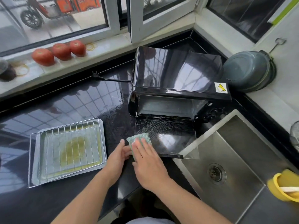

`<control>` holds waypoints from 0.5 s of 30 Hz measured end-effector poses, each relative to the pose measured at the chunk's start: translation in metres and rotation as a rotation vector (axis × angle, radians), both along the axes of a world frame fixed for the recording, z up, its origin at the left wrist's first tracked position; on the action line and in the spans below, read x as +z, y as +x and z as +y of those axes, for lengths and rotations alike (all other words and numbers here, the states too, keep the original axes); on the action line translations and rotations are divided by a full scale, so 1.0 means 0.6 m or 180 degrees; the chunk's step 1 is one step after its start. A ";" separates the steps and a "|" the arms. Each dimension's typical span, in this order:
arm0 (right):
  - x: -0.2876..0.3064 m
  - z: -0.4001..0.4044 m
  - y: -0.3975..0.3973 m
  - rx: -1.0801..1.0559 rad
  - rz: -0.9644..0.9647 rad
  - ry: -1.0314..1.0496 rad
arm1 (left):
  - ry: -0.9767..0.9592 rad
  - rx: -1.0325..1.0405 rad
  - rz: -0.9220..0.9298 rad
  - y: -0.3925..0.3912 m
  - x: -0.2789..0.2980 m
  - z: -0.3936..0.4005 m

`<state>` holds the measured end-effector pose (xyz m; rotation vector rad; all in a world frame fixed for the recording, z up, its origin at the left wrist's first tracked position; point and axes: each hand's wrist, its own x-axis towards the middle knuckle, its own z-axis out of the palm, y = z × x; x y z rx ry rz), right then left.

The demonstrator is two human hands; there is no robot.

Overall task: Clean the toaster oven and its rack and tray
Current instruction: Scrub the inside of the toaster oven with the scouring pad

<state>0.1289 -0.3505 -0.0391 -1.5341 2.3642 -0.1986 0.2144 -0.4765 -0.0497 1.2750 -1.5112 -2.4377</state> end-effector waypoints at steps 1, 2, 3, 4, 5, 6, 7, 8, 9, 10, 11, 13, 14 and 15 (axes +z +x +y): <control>0.004 0.019 -0.013 -0.0050 0.0097 0.0069 | -0.0029 -0.0050 -0.0053 0.000 -0.004 0.001; 0.012 0.040 -0.030 -0.0184 0.0133 0.0182 | -0.0066 -0.0063 -0.0107 -0.002 -0.004 0.003; 0.020 0.063 -0.051 -0.0364 0.0119 0.0328 | -0.0120 -0.0085 -0.0132 -0.006 -0.004 0.005; 0.032 0.084 -0.070 -0.0562 0.0090 0.0495 | -0.0162 -0.0138 -0.0153 -0.008 -0.002 0.007; 0.041 0.098 -0.082 -0.0756 0.0073 0.0653 | -0.0205 -0.0198 -0.0151 -0.011 0.001 0.009; 0.047 0.101 -0.083 -0.0895 0.0096 0.0778 | -0.0260 -0.0230 -0.0151 -0.011 0.002 0.010; 0.052 0.092 -0.075 -0.0932 0.0102 0.0777 | -0.0294 -0.0223 -0.0163 -0.010 0.002 0.011; 0.054 0.072 -0.058 -0.0840 0.0078 0.0681 | -0.0277 -0.0174 -0.0178 -0.010 0.004 0.011; 0.052 0.047 -0.035 -0.0645 0.0053 0.0555 | -0.0250 -0.0110 -0.0151 -0.010 0.005 0.012; 0.050 0.020 -0.008 -0.0435 0.0019 0.0438 | -0.0221 -0.0047 -0.0077 -0.007 0.006 0.012; 0.049 0.000 0.015 -0.0275 -0.0056 0.0381 | -0.0179 0.0018 -0.0009 -0.005 0.005 0.013; 0.046 -0.016 0.030 -0.0101 -0.0085 0.0383 | -0.0090 0.0066 0.0047 0.001 0.006 0.012; 0.042 -0.005 0.021 -0.0070 -0.0037 0.0380 | -0.0094 0.0036 0.0038 0.000 0.008 0.011; 0.036 0.019 0.007 -0.0095 0.0018 0.0382 | -0.0120 0.0010 0.0012 -0.002 0.012 0.013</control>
